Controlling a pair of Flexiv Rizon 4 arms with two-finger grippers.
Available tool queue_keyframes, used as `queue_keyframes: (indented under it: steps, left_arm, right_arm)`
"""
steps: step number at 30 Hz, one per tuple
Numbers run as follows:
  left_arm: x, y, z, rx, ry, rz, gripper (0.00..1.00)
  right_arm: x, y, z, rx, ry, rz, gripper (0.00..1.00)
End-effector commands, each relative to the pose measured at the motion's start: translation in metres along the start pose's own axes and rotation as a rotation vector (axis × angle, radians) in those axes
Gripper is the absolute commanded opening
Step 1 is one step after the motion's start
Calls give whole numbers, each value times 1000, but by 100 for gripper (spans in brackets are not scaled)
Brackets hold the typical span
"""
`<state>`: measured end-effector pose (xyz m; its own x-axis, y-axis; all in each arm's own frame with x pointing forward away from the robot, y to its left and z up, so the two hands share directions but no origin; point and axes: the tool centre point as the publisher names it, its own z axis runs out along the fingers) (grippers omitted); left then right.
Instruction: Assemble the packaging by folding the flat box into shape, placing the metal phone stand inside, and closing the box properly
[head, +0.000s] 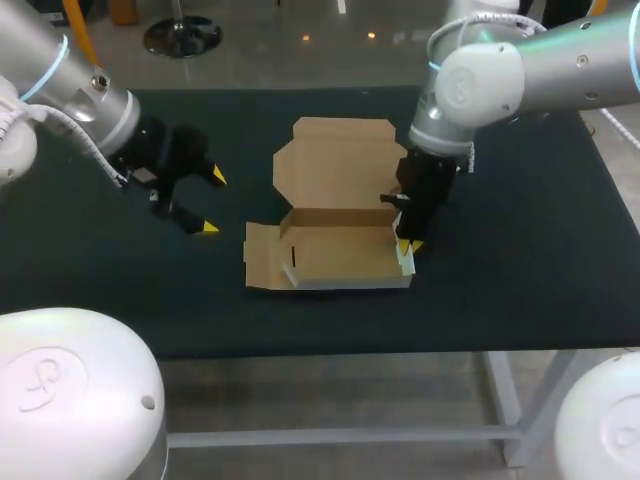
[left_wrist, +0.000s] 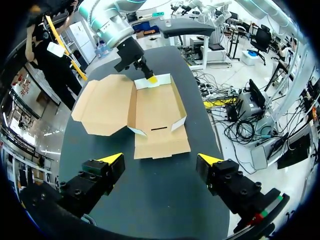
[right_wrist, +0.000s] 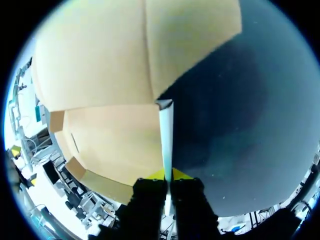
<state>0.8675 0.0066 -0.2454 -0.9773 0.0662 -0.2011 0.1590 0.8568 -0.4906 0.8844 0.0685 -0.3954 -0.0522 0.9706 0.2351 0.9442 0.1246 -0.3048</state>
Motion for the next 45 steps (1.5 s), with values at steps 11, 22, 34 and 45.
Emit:
queue_keyframes:
  steps: [11, 22, 34, 45]
  left_arm:
    - [0, 0, -1, -4, 3, 0, 100]
    - [0, 0, -1, -4, 3, 0, 100]
    - [0, 0, -1, -4, 3, 0, 100]
    - [0, 0, -1, -4, 3, 0, 100]
  right_arm:
    - [8, 5, 2, 98, -46, 50, 0]
    - [7, 4, 6, 117, -79, 81, 0]
    - [7, 0, 9, 121, -115, 101, 4]
    - [7, -2, 13, 90, -143, 121, 10]
